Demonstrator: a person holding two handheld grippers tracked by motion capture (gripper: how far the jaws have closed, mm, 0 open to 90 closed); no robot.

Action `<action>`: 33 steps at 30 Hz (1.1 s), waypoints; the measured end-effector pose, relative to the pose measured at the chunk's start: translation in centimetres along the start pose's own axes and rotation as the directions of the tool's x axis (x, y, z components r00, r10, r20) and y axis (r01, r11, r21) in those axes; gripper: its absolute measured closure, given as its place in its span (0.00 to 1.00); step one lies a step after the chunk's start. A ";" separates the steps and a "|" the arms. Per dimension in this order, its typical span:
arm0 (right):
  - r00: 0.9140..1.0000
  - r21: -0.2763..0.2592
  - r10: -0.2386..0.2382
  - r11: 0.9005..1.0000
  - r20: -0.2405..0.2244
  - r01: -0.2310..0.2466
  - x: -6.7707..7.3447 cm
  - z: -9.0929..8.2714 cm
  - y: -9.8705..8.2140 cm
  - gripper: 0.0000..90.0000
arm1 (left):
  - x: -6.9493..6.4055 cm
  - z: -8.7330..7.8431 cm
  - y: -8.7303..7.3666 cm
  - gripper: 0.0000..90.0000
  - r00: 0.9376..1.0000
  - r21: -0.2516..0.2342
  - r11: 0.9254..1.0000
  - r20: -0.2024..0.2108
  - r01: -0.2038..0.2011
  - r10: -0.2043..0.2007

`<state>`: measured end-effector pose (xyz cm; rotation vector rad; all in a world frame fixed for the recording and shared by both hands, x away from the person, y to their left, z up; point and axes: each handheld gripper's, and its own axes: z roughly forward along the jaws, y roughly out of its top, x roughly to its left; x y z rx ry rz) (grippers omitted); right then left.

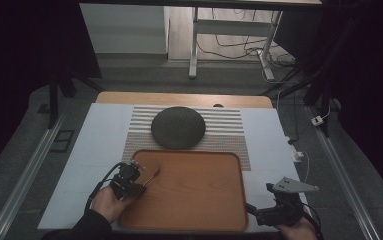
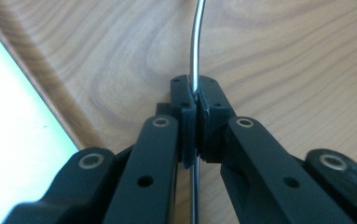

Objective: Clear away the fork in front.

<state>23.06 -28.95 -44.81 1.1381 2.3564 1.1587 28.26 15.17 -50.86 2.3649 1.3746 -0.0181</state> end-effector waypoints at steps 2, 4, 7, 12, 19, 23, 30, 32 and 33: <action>1.000 0.004 0.000 1.000 -0.001 0.000 0.0 0.0 0.0 0.00 | 0.0 0.0 0.0 0.94 1.000 -0.002 1.000 0.003 0.006 -0.006; 1.000 0.008 0.000 1.000 -0.006 0.000 0.0 0.0 0.0 0.00 | 0.1 0.0 0.0 0.94 1.000 -0.004 1.000 0.010 0.009 -0.009; 1.000 0.009 0.001 1.000 -0.008 -0.001 0.0 0.1 0.0 0.00 | 0.2 0.0 0.0 0.88 1.000 -0.007 1.000 0.026 0.015 -0.015; 1.000 0.010 0.002 1.000 -0.014 -0.002 -0.1 0.1 0.0 0.00 | 0.4 -0.3 0.0 0.81 0.999 -0.019 1.000 0.040 0.009 -0.008; 1.000 0.011 0.004 1.000 -0.016 -0.004 -0.1 0.1 0.0 0.00 | 0.8 -1.5 0.7 0.75 0.997 -0.107 0.994 0.071 -0.022 0.030; 1.000 0.016 0.001 1.000 -0.015 -0.001 0.0 0.1 0.0 0.00 | 1.2 -1.8 1.5 0.86 0.994 -0.137 0.989 0.083 -0.054 0.066; 1.000 0.025 -0.002 1.000 -0.016 0.002 0.0 0.2 0.0 0.00 | 2.0 -1.7 2.8 0.98 0.991 -0.193 0.978 0.094 -0.074 0.094; 1.000 0.028 -0.001 1.000 -0.018 0.001 0.0 0.2 0.0 0.00 | 2.1 -1.3 3.3 0.98 0.990 -0.198 0.977 0.097 -0.079 0.100; 1.000 0.029 -0.001 1.000 -0.019 0.002 0.0 0.2 0.0 0.00 | 2.2 -1.1 3.5 0.98 0.990 -0.195 0.978 0.099 -0.078 0.099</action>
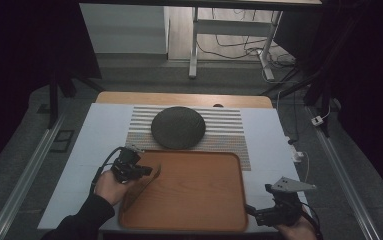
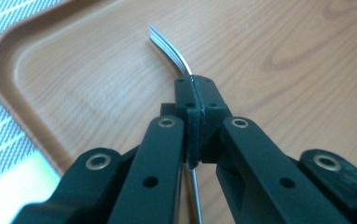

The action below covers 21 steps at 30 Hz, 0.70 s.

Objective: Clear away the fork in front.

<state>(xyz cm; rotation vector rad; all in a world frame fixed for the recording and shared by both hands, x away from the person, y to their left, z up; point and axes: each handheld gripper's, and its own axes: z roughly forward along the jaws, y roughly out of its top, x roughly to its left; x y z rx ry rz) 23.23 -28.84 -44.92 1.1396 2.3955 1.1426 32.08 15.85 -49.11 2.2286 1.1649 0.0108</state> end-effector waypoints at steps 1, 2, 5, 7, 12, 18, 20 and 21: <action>1.000 0.001 -0.001 1.000 0.000 0.001 0.0 0.0 0.0 0.00 | 0.1 0.2 0.2 0.98 1.000 0.003 1.000 -0.002 -0.003 0.003; 1.000 0.000 -0.001 1.000 -0.001 0.001 0.0 0.0 0.0 0.00 | 0.1 0.4 0.3 0.98 1.000 0.003 1.000 -0.006 -0.006 0.006; 1.000 0.000 0.000 1.000 -0.003 0.000 0.0 0.1 0.0 0.00 | 0.2 1.2 0.7 0.98 1.000 0.013 1.000 -0.017 -0.014 0.015; 1.000 0.002 -0.001 1.000 -0.004 0.001 0.0 0.1 0.0 0.00 | 0.3 1.6 0.8 0.98 1.000 0.018 1.000 -0.026 -0.018 0.018; 1.000 0.006 -0.001 1.000 -0.006 0.001 0.0 0.1 0.0 0.00 | 0.6 1.8 0.8 0.98 0.999 0.014 1.000 -0.038 -0.013 0.013; 1.000 0.013 -0.001 1.000 -0.009 0.002 0.0 0.2 0.0 0.00 | -1.3 2.3 1.3 0.98 0.996 0.026 0.997 -0.035 -0.079 0.080; 1.000 0.013 0.000 1.000 -0.009 0.000 0.0 0.2 0.0 0.00 | -1.8 2.6 1.4 0.98 0.995 0.035 0.995 -0.033 -0.095 0.096; 1.000 0.013 -0.001 1.000 -0.010 0.001 -0.1 0.2 0.0 0.00 | -2.0 2.7 1.5 0.98 0.995 0.038 0.995 -0.031 -0.097 0.098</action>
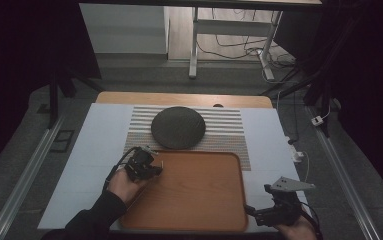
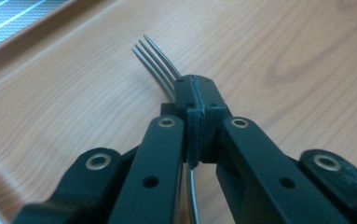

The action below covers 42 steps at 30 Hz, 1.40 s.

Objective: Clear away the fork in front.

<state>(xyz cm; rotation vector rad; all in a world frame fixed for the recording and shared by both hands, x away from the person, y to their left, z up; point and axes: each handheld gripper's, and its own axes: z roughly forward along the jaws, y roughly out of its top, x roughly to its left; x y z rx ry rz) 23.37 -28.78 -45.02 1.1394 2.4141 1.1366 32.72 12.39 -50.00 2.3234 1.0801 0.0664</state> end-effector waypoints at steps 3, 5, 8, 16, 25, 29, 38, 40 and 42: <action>1.000 0.001 0.001 1.000 -0.002 -0.001 0.0 0.0 0.0 0.00 | -0.3 0.4 0.1 0.98 1.000 0.007 1.000 0.005 -0.008 0.008; 1.000 0.003 0.001 1.000 -0.003 -0.001 0.0 0.0 0.0 0.00 | -0.3 0.4 0.1 0.98 1.000 0.005 1.000 0.008 -0.010 0.009; 1.000 0.004 0.003 1.000 -0.007 -0.003 -0.1 0.1 0.1 0.00 | -0.6 0.4 0.2 0.98 1.000 -0.005 1.000 0.029 -0.011 0.011; 1.000 0.004 0.004 1.000 -0.010 -0.004 -0.1 0.1 0.1 0.00 | -2.0 2.1 0.2 0.98 0.996 0.039 0.997 0.063 -0.069 0.067; 1.000 0.002 0.009 1.000 -0.011 -0.009 -0.1 0.0 0.0 0.00 | -0.5 1.9 -0.1 0.98 0.999 0.030 0.999 -0.013 -0.035 0.036; 1.000 0.001 0.009 1.000 -0.010 -0.009 -0.1 0.0 0.0 0.00 | 0.9 1.5 -0.4 0.98 0.999 0.028 1.000 -0.034 0.003 -0.002; 1.000 0.002 0.011 1.000 -0.013 -0.011 -0.2 0.0 0.0 0.00 | 3.6 0.5 -1.3 0.98 0.994 0.019 0.996 -0.060 0.091 -0.089; 1.000 0.002 0.012 1.000 -0.015 -0.012 -0.2 0.0 0.0 0.00 | 4.1 0.3 -1.5 0.98 0.992 0.018 0.994 -0.072 0.108 -0.107; 1.000 0.002 0.013 1.000 -0.015 -0.013 -0.2 0.0 0.0 0.00 | 4.4 0.2 -1.6 0.98 0.990 0.013 0.993 -0.075 0.118 -0.117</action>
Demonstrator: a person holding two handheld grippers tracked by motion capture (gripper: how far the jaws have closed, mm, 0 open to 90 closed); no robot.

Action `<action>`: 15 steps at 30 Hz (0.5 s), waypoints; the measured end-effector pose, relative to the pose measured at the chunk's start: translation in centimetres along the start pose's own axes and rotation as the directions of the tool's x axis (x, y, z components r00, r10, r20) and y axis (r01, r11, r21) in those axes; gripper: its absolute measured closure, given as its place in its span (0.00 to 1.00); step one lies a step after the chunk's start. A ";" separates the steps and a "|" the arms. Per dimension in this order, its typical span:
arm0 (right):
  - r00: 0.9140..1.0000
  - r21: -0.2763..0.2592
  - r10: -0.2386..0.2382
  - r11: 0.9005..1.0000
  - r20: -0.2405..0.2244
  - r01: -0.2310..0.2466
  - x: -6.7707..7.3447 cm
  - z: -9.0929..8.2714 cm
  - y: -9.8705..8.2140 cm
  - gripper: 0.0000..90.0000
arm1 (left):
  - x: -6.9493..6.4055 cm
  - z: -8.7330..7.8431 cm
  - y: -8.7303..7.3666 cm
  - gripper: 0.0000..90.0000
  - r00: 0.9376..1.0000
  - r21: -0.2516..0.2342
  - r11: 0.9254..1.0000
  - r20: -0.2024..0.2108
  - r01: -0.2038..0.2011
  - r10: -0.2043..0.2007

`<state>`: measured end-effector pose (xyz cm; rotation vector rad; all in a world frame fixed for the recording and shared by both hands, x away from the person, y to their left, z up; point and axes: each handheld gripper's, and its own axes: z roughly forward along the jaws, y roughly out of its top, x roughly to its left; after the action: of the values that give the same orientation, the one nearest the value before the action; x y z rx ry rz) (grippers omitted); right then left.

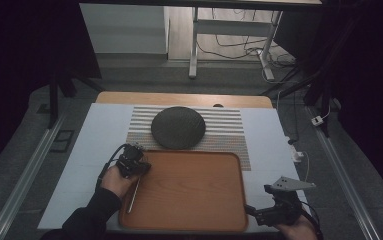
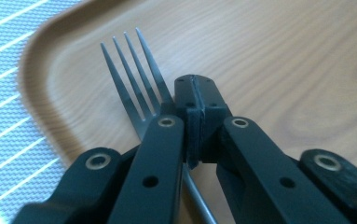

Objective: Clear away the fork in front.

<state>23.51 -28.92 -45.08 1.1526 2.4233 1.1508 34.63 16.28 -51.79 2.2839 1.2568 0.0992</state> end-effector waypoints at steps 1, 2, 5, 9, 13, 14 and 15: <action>1.000 0.000 0.000 1.000 0.000 0.000 0.0 0.0 0.0 0.00 | 0.2 0.0 -0.1 0.98 1.000 -0.002 1.000 0.002 0.007 -0.007; 1.000 0.001 0.000 1.000 -0.001 0.000 0.0 0.0 0.0 0.00 | 0.3 -0.1 -0.1 0.98 1.000 -0.003 1.000 0.004 0.010 -0.010; 1.000 0.001 0.001 1.000 -0.001 -0.001 0.0 0.0 0.0 0.00 | 0.3 -0.1 -0.1 0.96 1.000 -0.006 1.000 0.020 0.024 -0.024; 1.000 0.000 0.010 1.000 -0.003 -0.010 0.0 -0.1 0.0 0.00 | 0.3 -1.1 -0.2 0.85 0.998 -0.053 0.998 0.049 0.036 -0.034; 1.000 -0.001 0.010 1.000 0.001 -0.010 0.0 -0.1 0.0 0.00 | 0.1 -2.5 -0.4 0.67 0.995 -0.122 0.992 0.094 0.042 -0.030; 1.000 -0.001 0.008 1.000 0.002 -0.008 0.0 -0.1 0.0 0.00 | 0.1 -2.7 -0.5 0.62 0.994 -0.132 0.990 0.107 0.045 -0.031; 1.000 -0.001 0.006 1.000 0.002 -0.006 0.0 0.0 0.0 0.00 | 0.0 -3.2 -0.6 0.58 0.992 -0.146 0.988 0.122 0.044 -0.026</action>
<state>23.50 -28.92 -45.02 1.1611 2.4191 1.1522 33.21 17.82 -49.32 2.1075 1.1865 0.0404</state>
